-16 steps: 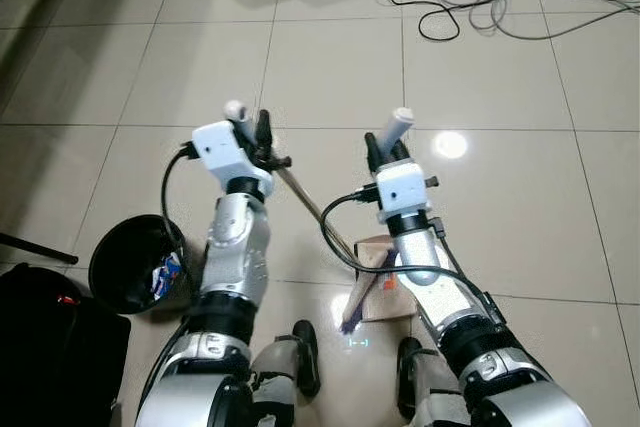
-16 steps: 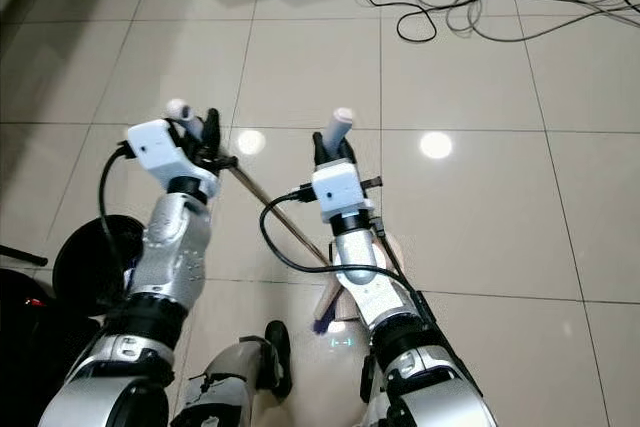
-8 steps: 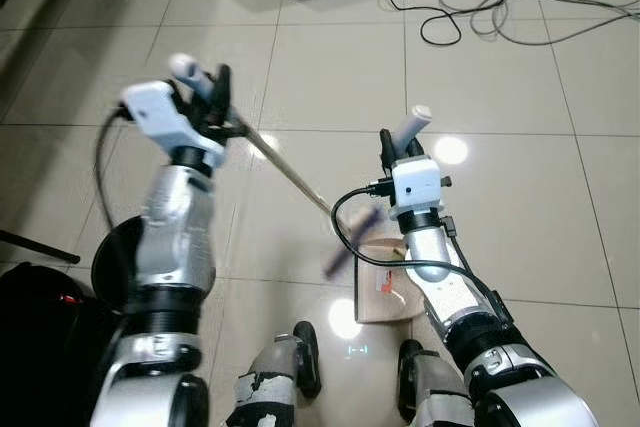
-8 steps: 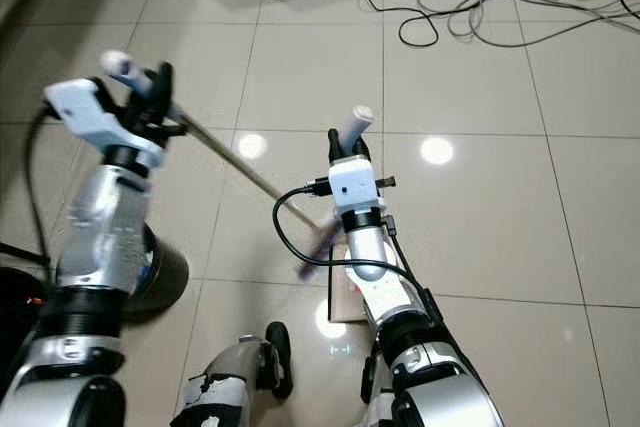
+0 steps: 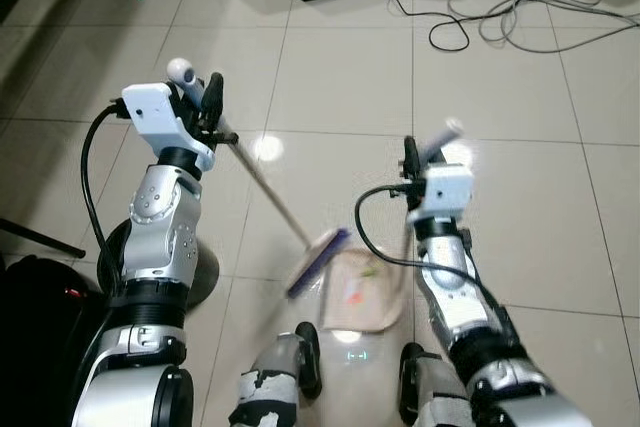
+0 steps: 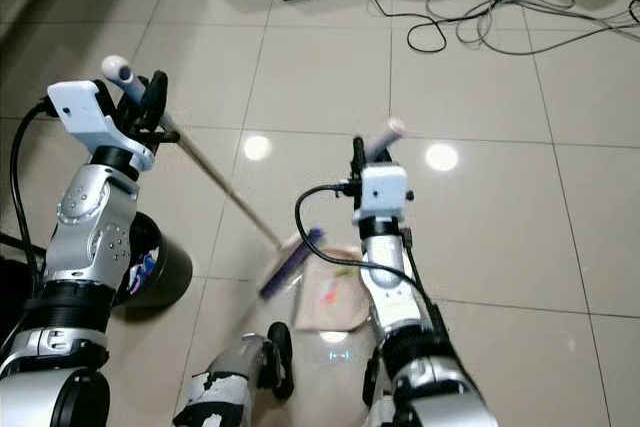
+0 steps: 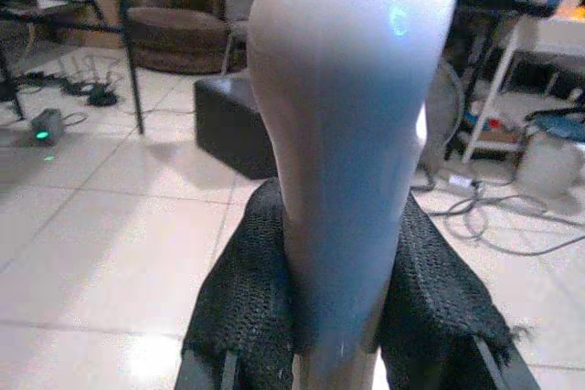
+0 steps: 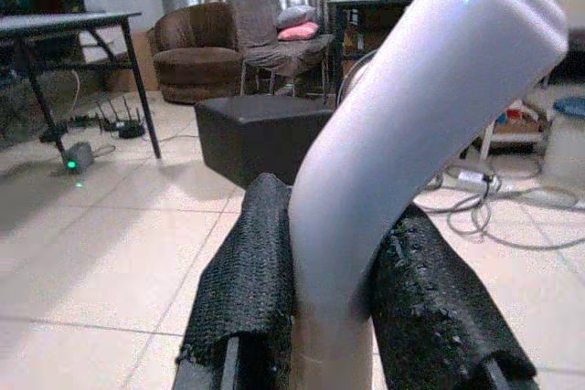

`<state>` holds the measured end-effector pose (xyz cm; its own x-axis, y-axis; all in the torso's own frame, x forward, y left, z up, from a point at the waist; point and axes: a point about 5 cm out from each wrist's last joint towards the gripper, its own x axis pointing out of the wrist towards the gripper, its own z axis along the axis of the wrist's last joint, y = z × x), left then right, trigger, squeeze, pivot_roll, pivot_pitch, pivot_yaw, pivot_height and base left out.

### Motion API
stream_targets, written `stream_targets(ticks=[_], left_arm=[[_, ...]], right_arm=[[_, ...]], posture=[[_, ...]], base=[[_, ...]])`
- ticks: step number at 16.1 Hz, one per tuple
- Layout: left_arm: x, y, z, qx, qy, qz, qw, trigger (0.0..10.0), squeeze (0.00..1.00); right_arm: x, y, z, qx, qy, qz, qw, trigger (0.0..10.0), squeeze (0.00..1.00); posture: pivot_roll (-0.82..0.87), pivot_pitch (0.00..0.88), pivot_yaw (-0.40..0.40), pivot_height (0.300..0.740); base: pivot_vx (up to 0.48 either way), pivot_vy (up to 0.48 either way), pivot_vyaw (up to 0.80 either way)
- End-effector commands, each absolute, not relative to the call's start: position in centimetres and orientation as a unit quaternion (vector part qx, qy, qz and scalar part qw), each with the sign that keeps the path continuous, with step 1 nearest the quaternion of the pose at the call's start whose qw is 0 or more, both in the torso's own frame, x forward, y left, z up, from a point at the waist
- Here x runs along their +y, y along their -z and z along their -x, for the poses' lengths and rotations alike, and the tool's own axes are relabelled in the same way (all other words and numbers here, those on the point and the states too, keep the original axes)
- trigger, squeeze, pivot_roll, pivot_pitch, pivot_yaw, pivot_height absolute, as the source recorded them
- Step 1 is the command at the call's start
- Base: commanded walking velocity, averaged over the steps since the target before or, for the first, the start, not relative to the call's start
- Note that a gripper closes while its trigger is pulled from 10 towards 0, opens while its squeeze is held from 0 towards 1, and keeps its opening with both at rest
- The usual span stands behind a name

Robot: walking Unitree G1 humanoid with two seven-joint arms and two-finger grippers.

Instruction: Sweep floor

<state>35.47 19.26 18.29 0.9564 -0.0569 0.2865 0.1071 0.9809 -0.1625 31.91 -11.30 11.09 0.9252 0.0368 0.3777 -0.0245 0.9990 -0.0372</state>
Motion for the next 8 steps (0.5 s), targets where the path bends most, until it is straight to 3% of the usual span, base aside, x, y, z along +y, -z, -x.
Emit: stream_targets(ticks=[1,5,8], left_arm=[[21.1,-16.8,-34.9,-0.115,0.003,0.073,0.991,10.0,0.00],[24.9,-15.0,-33.1,-0.063,-0.070,0.033,0.995,10.0,0.00],[25.2,-16.1,-32.9,-0.061,-0.069,0.059,0.994,10.0,0.00]], right_arm=[[-11.8,-11.8,-31.7,-0.212,-0.008,0.003,0.977,10.0,0.00],[-14.2,-13.6,-30.6,-0.226,0.019,-0.021,0.974,10.0,0.00],[-15.3,-14.7,-30.7,-0.205,0.009,-0.028,0.978,10.0,0.00]], posture=[[0.14,0.195,0.123,0.740],[0.09,0.132,0.099,0.740],[0.07,0.087,0.092,0.740]], base=[[0.000,0.000,0.00],[0.000,0.000,0.00],[0.000,0.000,0.00]])
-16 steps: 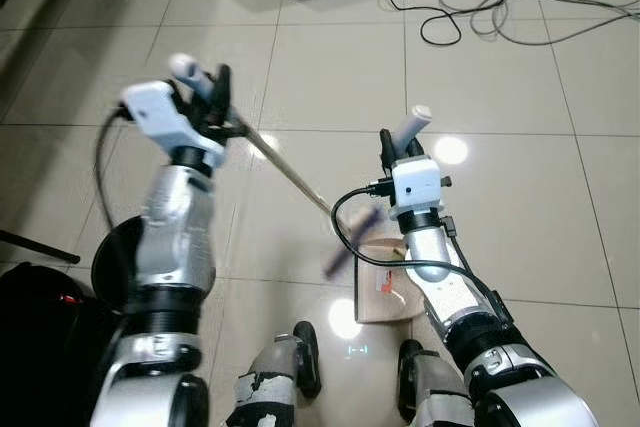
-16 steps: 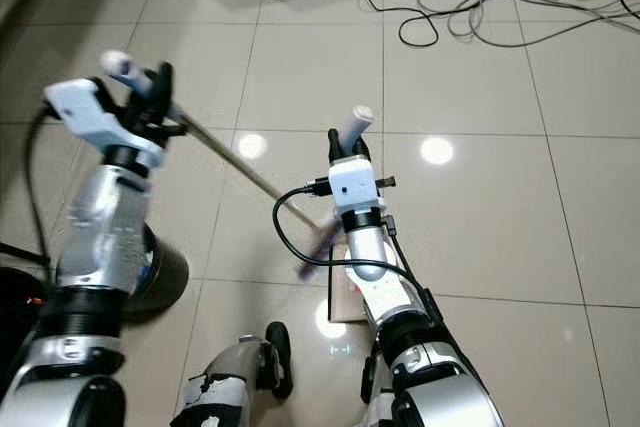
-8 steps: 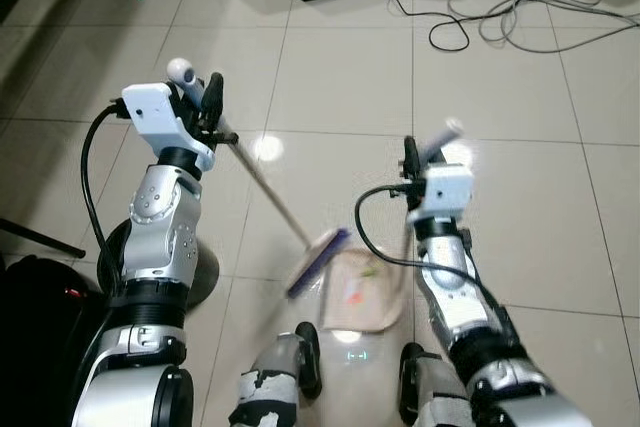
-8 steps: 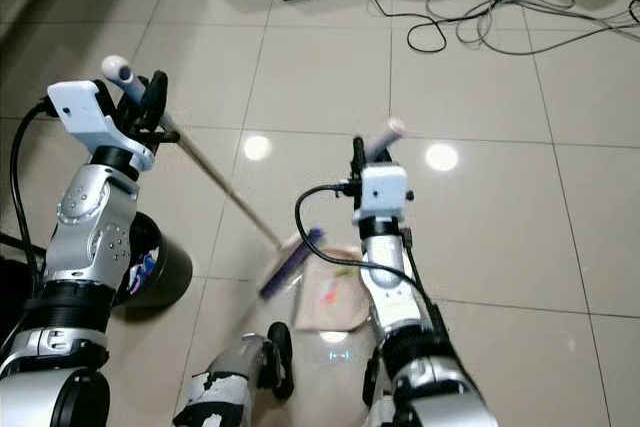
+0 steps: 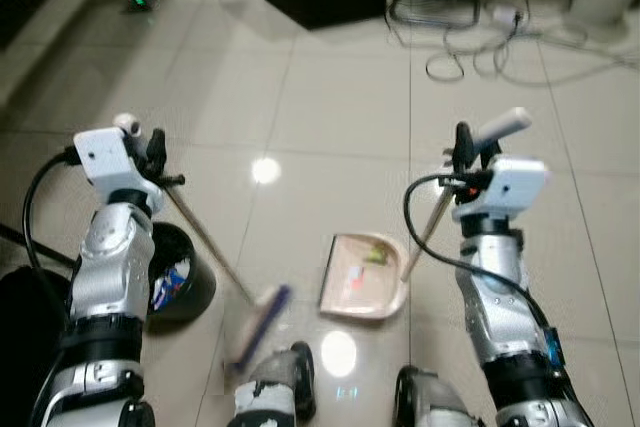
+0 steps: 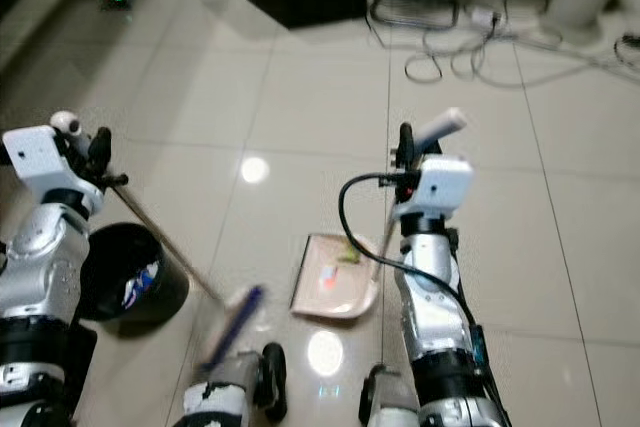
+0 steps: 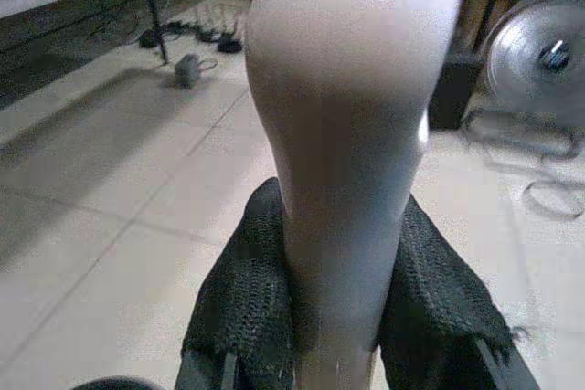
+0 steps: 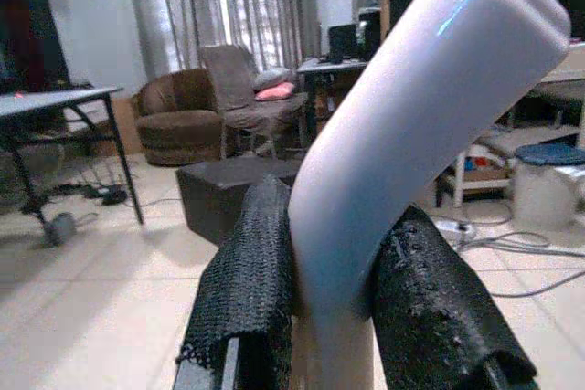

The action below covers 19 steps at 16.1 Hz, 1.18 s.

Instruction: Sweep floor

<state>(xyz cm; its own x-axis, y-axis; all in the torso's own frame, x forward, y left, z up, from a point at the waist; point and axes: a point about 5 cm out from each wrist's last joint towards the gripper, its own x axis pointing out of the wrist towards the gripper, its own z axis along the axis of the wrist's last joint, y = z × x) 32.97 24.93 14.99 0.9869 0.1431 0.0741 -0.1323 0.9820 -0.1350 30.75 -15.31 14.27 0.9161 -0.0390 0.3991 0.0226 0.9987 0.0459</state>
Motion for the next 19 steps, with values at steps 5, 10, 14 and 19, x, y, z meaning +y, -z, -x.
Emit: stream_targets(ticks=[5,10,14,19], left_arm=[[23.8,-14.8,-31.2,-0.013,0.001,0.011,1.000,10.0,0.00],[22.1,-12.9,-28.4,0.009,0.024,-0.020,0.999,10.0,0.00],[21.1,-12.8,-27.6,0.016,0.059,-0.044,0.997,10.0,0.00],[20.4,-12.5,-27.1,0.023,0.056,-0.064,0.996,10.0,0.00]], right_arm=[[-16.6,-18.7,-31.2,-0.187,-0.018,-0.002,0.982,10.0,0.00],[-16.1,-23.2,-31.2,-0.186,-0.028,-0.082,0.979,10.0,0.00],[-15.6,-25.8,-31.2,-0.188,-0.047,-0.078,0.978,10.0,0.00],[-15.3,-27.8,-31.2,-0.183,-0.062,-0.056,0.979,10.0,0.00]], posture=[[0.03,0.021,0.087,0.740],[0.02,0.000,0.067,0.740],[0.01,0.000,0.055,0.740],[0.01,0.000,0.039,0.740]], base=[[0.000,0.000,0.00],[0.000,0.000,0.16],[0.000,0.000,0.80],[0.000,0.000,0.80]])
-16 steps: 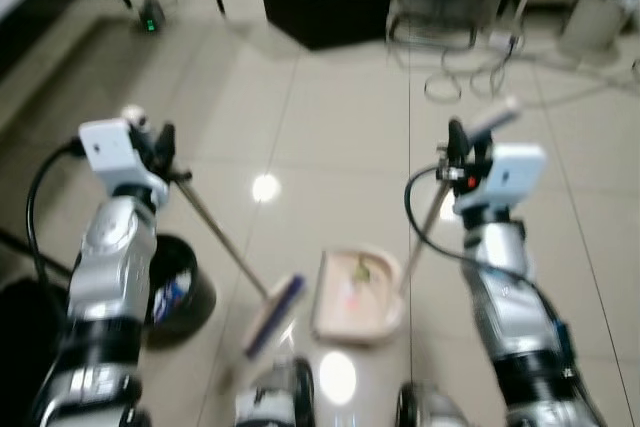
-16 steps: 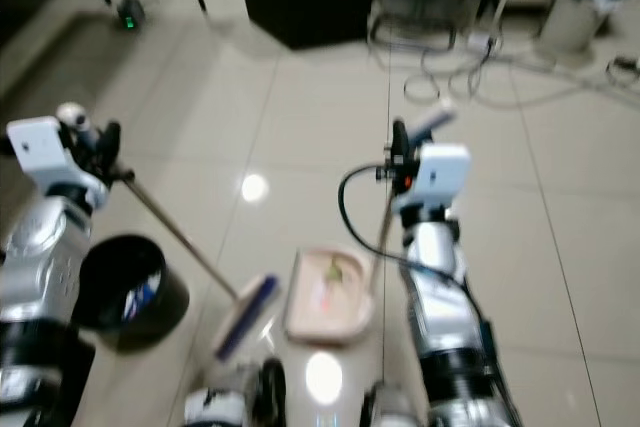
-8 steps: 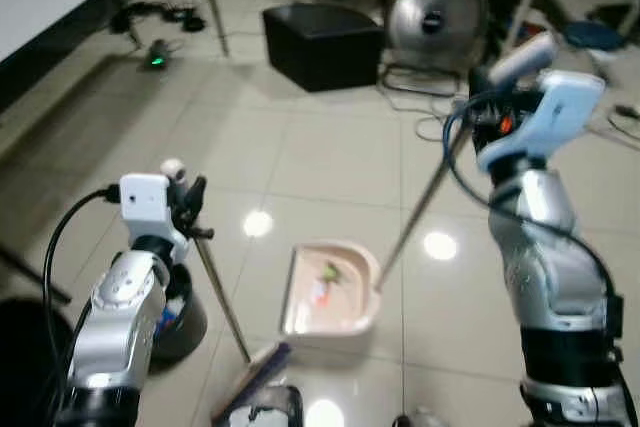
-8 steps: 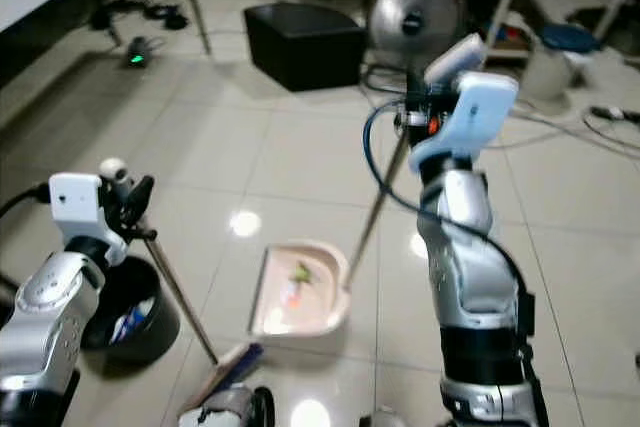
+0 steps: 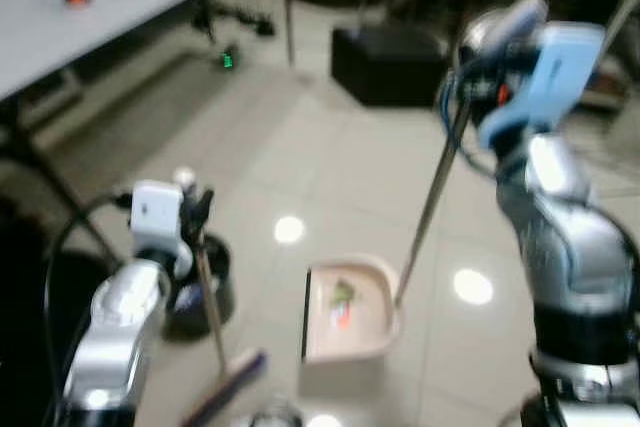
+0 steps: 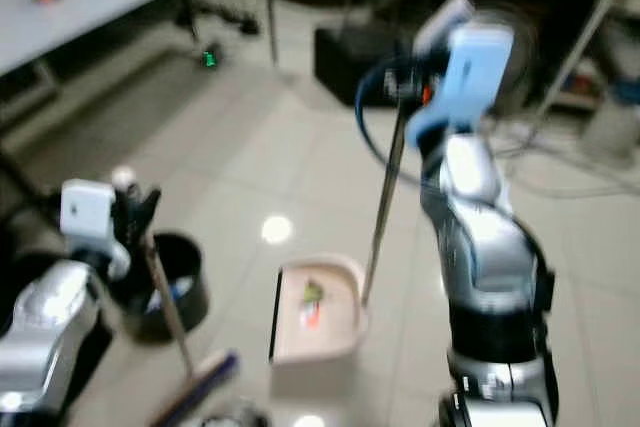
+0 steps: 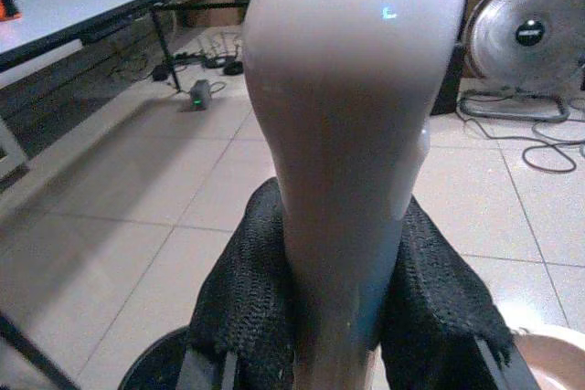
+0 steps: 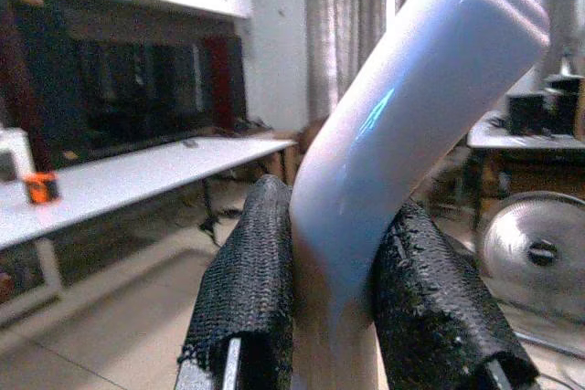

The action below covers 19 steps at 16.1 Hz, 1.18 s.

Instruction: Sweep floor

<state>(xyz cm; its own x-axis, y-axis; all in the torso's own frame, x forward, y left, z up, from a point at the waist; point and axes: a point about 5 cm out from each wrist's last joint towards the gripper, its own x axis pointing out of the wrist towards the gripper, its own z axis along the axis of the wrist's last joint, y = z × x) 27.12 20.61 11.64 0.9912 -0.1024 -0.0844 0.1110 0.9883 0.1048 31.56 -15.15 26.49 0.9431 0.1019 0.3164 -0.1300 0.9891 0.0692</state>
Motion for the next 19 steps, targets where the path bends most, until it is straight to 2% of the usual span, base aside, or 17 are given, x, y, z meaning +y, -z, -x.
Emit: stream_targets(ticks=[1,8,10,16,19], left_arm=[[20.3,-12.6,-27.0,0.019,0.053,-0.061,0.997,10.0,0.00],[20.3,-13.4,-26.8,-0.002,0.069,-0.076,0.995,10.0,0.00],[20.3,-13.7,-26.9,-0.007,0.067,-0.072,0.995,10.0,0.00],[19.7,-13.7,-27.1,-0.009,0.076,-0.067,0.995,10.0,0.00],[19.4,-13.7,-27.2,-0.009,0.078,-0.063,0.995,10.0,0.00]], right_arm=[[-15.3,-28.4,-31.1,-0.189,-0.062,-0.065,0.978,10.0,0.00],[-16.1,-30.6,-31.4,-0.211,-0.042,-0.113,0.970,10.0,0.00],[-16.4,-30.9,-31.5,-0.213,-0.031,-0.114,0.970,10.0,0.00],[-16.6,-30.5,-31.7,-0.213,-0.010,-0.103,0.971,10.0,0.00],[-16.4,-30.7,-31.7,-0.215,-0.026,-0.090,0.972,10.0,0.00]], posture=[[0.01,0.000,0.040,0.740],[0.02,0.000,0.044,0.740],[0.03,0.000,0.046,0.740],[0.02,0.000,0.047,0.740],[0.02,0.000,0.043,0.740]], base=[[0.000,0.000,0.80],[0.000,0.000,0.80],[0.264,0.000,0.67],[0.305,0.000,0.00],[0.321,0.000,0.00]])
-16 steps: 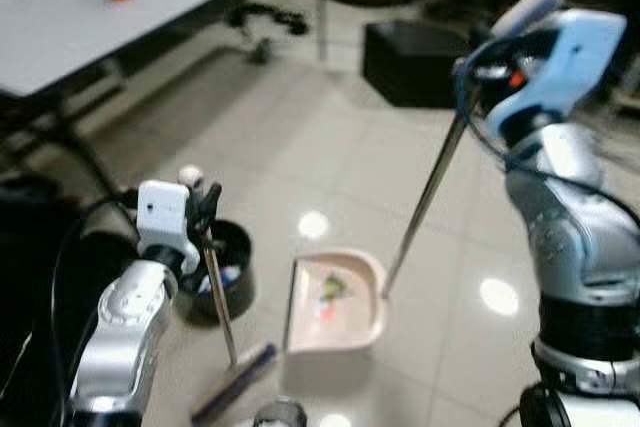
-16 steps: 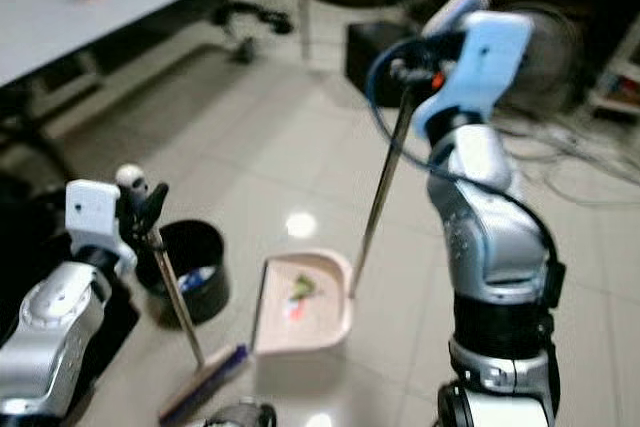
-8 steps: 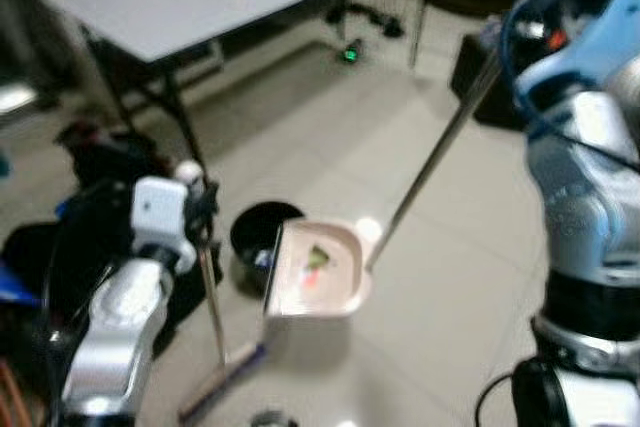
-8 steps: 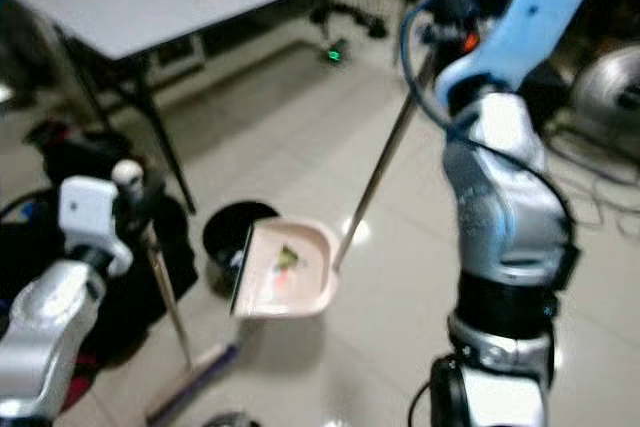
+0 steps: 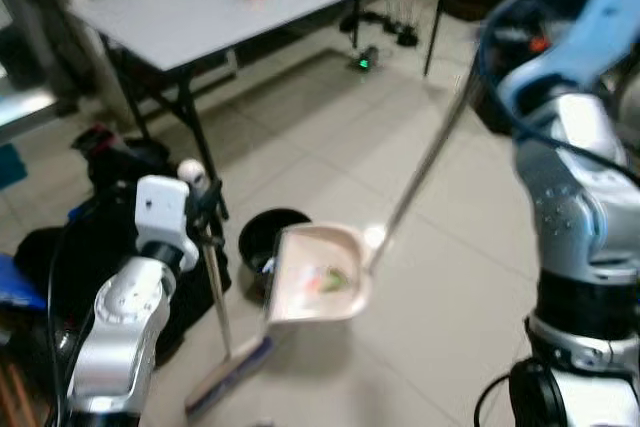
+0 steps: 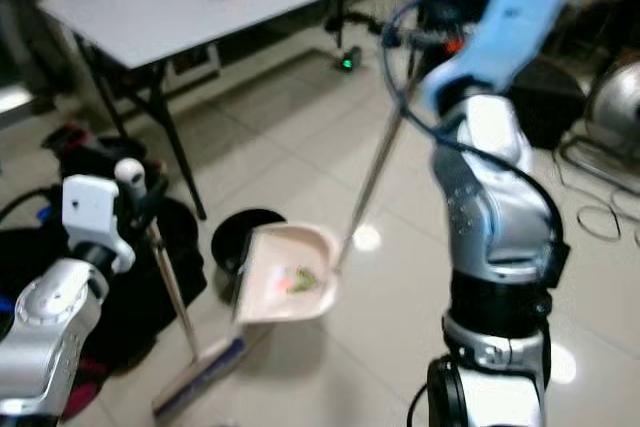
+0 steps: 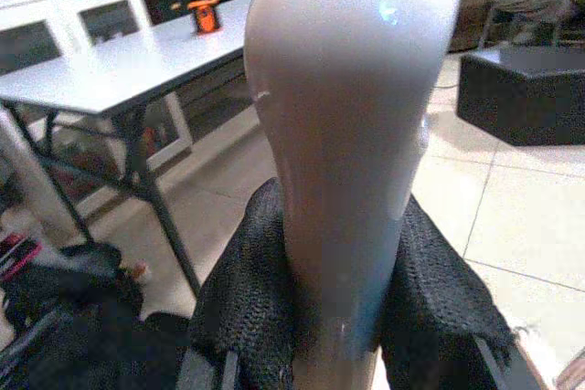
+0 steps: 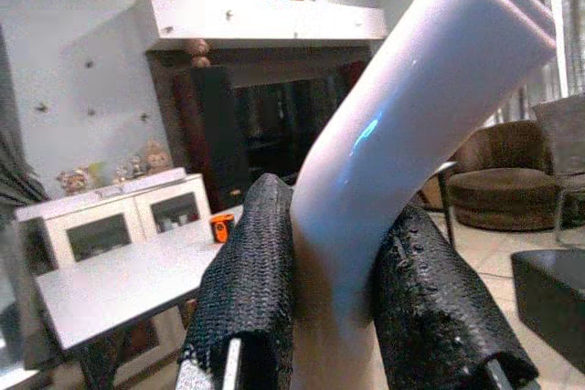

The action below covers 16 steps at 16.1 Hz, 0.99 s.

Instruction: Sweep floor

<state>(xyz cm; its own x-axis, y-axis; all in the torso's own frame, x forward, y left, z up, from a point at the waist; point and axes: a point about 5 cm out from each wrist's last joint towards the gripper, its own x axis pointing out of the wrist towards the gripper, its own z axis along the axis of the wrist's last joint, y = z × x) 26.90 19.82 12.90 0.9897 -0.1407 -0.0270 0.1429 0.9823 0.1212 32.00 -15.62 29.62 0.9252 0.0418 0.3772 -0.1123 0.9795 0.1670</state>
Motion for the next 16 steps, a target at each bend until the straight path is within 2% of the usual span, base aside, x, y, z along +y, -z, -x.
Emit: stream_targets(ticks=[1,2,10,16], left_arm=[[19.24,-13.74,-27.21,-0.011,0.079,-0.061,0.995,10.0,0.00],[19.19,-13.75,-27.22,-0.012,0.079,-0.059,0.995,10.0,0.00],[19.12,-13.95,-27.19,-0.016,0.077,-0.055,0.995,10.0,0.00],[19.19,-13.92,-27.09,-0.017,0.077,-0.055,0.995,10.0,0.00]], right_arm=[[-16.20,-30.73,-31.74,-0.213,-0.033,-0.081,0.973,10.0,0.00],[-16.08,-30.74,-31.75,-0.212,-0.037,-0.078,0.973,10.0,0.00],[-16.24,-30.85,-32.08,-0.212,-0.031,-0.108,0.971,10.0,0.00],[-16.72,-30.78,-32.44,-0.212,-0.017,-0.139,0.967,10.0,0.00]], posture=[[0.02,0.000,0.042,0.740],[0.02,0.000,0.042,0.740],[0.03,0.000,0.031,0.740],[0.03,0.000,0.033,0.740]], base=[[0.352,0.000,0.00],[0.368,0.000,0.00],[0.372,0.000,0.67],[0.373,0.000,0.00]])
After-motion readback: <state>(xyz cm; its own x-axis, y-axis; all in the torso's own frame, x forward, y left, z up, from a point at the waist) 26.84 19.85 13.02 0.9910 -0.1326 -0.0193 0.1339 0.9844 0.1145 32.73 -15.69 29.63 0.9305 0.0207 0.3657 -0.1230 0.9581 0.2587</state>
